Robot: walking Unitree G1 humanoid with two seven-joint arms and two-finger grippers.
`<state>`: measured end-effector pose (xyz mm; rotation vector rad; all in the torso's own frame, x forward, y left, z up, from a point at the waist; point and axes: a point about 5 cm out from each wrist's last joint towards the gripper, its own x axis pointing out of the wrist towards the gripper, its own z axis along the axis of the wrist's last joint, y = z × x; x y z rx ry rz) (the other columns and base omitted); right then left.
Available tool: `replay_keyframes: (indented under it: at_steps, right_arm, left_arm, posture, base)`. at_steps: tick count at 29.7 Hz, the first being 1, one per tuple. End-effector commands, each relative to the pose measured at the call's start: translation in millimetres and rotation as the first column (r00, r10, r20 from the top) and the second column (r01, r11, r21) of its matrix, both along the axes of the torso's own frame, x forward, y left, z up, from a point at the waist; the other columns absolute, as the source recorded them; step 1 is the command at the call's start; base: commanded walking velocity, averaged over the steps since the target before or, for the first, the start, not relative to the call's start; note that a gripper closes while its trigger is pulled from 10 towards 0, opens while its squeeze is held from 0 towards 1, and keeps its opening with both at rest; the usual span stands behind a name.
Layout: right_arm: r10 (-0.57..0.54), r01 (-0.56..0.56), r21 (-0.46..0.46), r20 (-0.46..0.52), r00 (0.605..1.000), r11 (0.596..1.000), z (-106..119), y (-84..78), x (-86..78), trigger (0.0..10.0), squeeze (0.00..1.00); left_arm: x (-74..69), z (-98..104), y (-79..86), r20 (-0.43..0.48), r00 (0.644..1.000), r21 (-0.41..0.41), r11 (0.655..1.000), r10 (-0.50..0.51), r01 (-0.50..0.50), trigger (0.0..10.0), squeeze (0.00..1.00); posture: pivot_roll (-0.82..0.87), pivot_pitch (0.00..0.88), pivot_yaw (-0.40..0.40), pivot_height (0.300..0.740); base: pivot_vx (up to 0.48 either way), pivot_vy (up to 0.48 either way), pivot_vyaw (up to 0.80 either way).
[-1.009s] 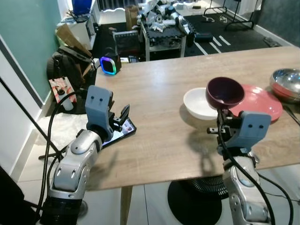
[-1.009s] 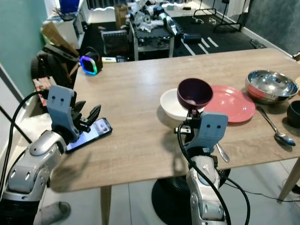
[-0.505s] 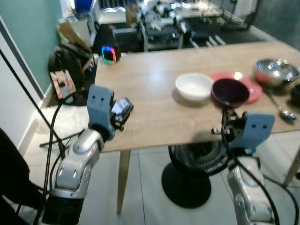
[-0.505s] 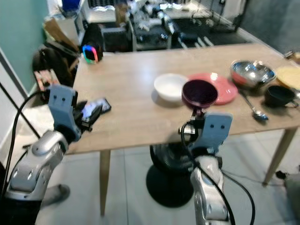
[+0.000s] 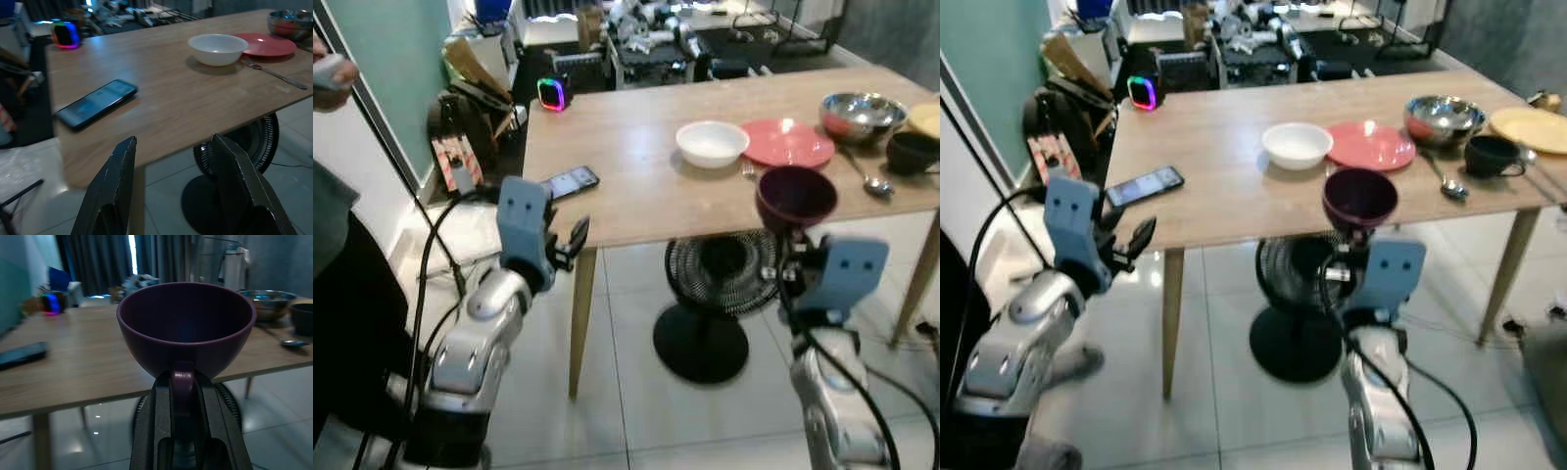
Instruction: Setting the table
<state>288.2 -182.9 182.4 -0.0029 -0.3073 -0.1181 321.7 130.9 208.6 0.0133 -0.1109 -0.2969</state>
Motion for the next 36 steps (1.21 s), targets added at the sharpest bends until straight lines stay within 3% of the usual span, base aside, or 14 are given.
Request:
replay_keyframes:
  at_steps: [1, 19, 36]
  right_arm:
    - [0.013, -0.013, 0.0, 0.002, 1.0, 1.0, 0.4, 3.2, -0.8, 10.0, 0.0]
    - [0.014, -0.014, -0.002, -0.004, 1.0, 1.0, -1.2, 4.0, -1.4, 10.0, 0.0]
    - [0.0, 0.001, 0.038, -0.032, 0.999, 0.999, -6.0, 0.5, -1.2, 10.0, 0.0]
  left_arm:
    - [-0.1, -3.4, 4.0, -0.013, 1.0, 0.002, 1.0, 0.015, -0.015, 10.0, 0.0]
    - [0.9, -2.9, 3.6, -0.017, 1.0, -0.013, 1.0, 0.018, -0.018, 10.0, 0.0]
    - [2.0, -7.1, 4.9, -0.033, 0.999, -0.003, 0.999, 0.034, -0.034, 10.0, 0.0]
  posture:
    - [-0.05, 0.0, 0.127, 0.74]
    - [-0.05, 0.0, 0.13, 0.74]
    - [-0.05, 0.0, 0.129, 0.74]
  base:
    - [-0.326, 0.0, 0.0]
    - [-0.018, 0.0, 0.0]
    - [0.0, 0.0, -0.79]
